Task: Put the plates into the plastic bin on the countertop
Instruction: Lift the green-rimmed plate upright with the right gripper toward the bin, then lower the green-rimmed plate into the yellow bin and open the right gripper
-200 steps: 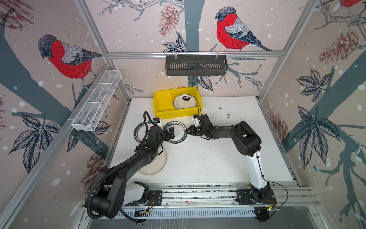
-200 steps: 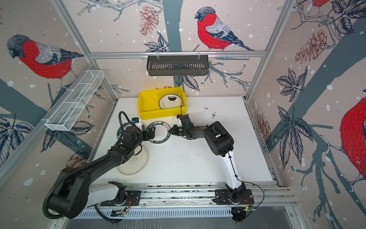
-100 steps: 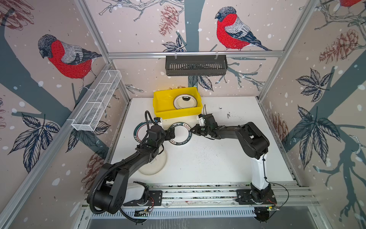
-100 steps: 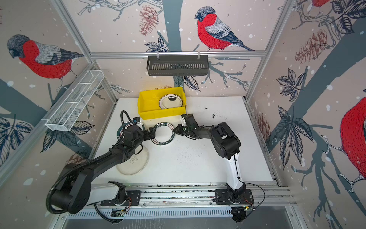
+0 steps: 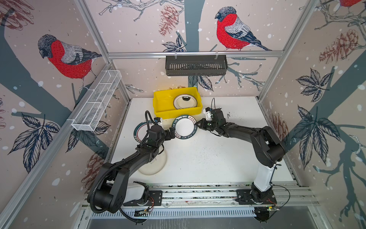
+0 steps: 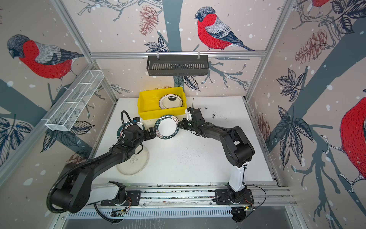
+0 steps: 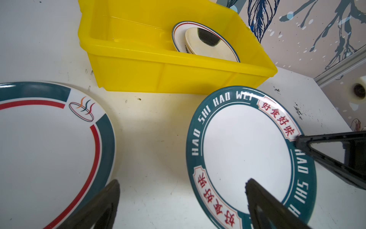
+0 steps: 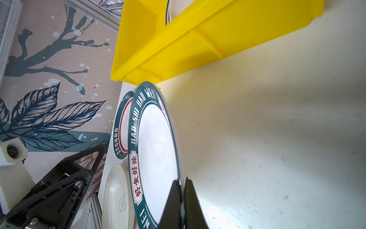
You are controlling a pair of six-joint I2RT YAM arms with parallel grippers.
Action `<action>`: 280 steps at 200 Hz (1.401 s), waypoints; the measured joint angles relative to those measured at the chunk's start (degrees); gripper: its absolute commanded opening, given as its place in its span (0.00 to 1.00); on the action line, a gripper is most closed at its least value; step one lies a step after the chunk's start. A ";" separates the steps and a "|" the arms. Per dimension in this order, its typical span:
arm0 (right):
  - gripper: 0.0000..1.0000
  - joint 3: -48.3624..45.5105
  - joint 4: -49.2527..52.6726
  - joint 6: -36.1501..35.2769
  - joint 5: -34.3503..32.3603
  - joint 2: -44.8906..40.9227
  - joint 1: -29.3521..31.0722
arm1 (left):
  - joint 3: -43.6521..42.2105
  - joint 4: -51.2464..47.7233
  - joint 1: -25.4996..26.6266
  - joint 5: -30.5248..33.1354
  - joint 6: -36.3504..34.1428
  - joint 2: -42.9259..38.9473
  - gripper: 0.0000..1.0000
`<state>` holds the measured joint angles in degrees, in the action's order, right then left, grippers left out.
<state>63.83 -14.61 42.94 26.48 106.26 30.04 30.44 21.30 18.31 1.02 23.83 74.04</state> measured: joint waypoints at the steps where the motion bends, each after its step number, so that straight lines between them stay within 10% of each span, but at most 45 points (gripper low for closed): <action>1: 0.01 -0.02 0.04 -0.07 -0.04 -0.17 -0.09 | 0.00 0.00 0.00 0.00 0.00 0.00 0.98; 73: 0.00 4.66 2.10 -2.43 -4.07 -3.15 -4.42 | -1.01 0.28 0.00 -1.03 0.42 -0.85 0.98; 280: 0.00 37.77 -3.43 -1.07 -8.87 23.52 -5.33 | -2.56 0.72 0.00 -0.57 0.17 -3.15 0.98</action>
<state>101.60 -18.04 41.87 17.61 129.78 24.71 27.88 22.02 18.31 0.45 24.01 70.89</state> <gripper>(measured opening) 0.076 0.978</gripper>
